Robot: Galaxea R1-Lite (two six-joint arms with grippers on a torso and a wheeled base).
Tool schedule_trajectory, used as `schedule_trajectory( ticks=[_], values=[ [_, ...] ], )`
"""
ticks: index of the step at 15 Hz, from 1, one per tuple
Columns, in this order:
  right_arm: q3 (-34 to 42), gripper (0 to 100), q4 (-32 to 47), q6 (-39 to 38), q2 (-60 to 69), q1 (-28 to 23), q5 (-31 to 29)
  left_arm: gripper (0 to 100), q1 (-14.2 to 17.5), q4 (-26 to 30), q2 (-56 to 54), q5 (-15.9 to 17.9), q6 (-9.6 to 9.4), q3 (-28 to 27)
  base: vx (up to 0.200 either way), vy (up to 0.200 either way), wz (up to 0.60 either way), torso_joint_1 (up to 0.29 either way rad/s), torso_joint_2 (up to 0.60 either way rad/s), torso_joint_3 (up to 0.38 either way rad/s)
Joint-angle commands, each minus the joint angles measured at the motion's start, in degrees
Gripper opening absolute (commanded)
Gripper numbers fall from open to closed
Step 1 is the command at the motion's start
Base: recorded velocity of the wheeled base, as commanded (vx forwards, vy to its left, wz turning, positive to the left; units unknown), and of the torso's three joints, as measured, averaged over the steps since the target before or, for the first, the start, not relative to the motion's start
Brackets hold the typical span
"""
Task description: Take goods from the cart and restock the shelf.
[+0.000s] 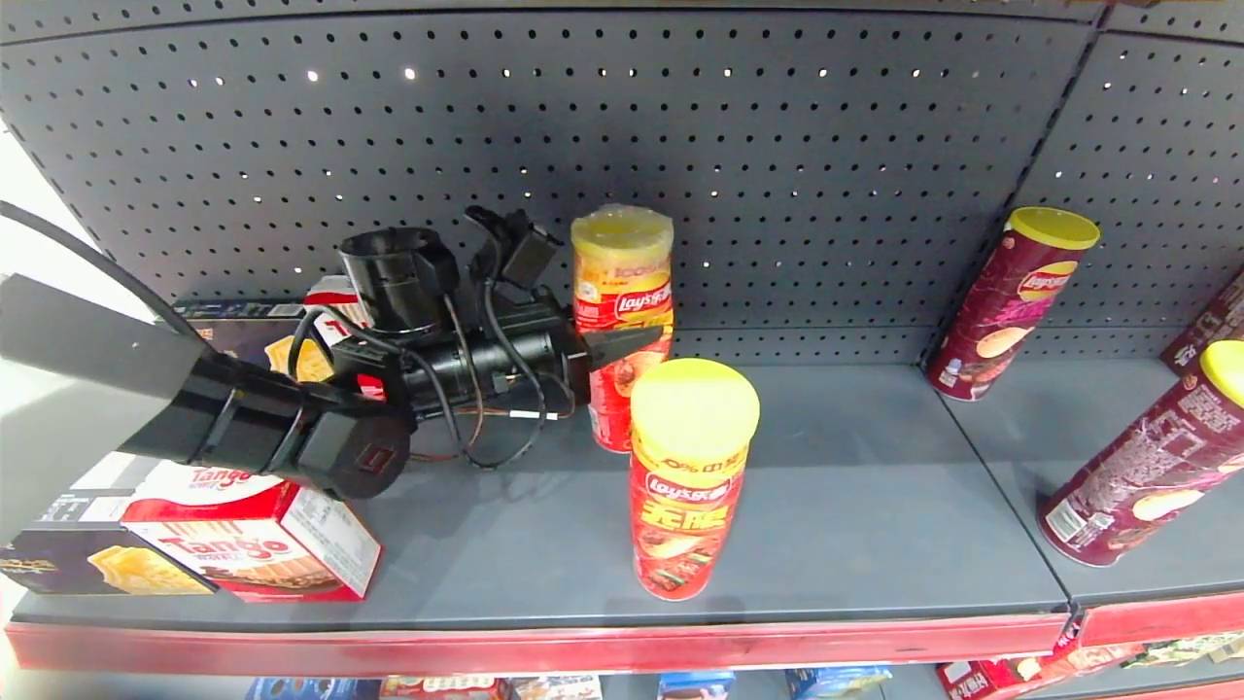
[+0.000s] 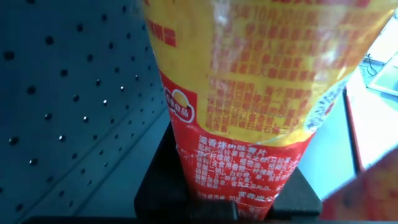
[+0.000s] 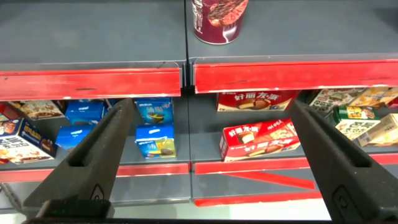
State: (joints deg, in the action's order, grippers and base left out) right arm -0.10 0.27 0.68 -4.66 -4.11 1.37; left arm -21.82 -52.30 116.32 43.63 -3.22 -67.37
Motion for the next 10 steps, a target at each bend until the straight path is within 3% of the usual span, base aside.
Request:
schedule_trajectory(
  ticks=[1, 7, 10],
  values=[
    [0.01, 100, 0.0, 0.02, -0.27, -0.02, 0.04, 0, 0.46, 2.02, 2.42, 0.14, -0.03, -4.71, 0.0, 0.0, 0.0, 0.0, 0.0, 0.0],
    [0.01, 100, 0.0, 0.02, -0.27, -0.02, 0.04, 0, 0.73, 3.69, 7.78, 3.74, 0.05, -13.85, 0.0, 0.0, 0.0, 0.0, 0.0, 0.0],
    [0.01, 100, 0.0, 0.02, -0.27, -0.02, 0.04, 0, 0.64, 5.89, 10.24, 3.92, 0.05, -17.98, 0.0, 0.0, 0.0, 0.0, 0.0, 0.0]
  ],
)
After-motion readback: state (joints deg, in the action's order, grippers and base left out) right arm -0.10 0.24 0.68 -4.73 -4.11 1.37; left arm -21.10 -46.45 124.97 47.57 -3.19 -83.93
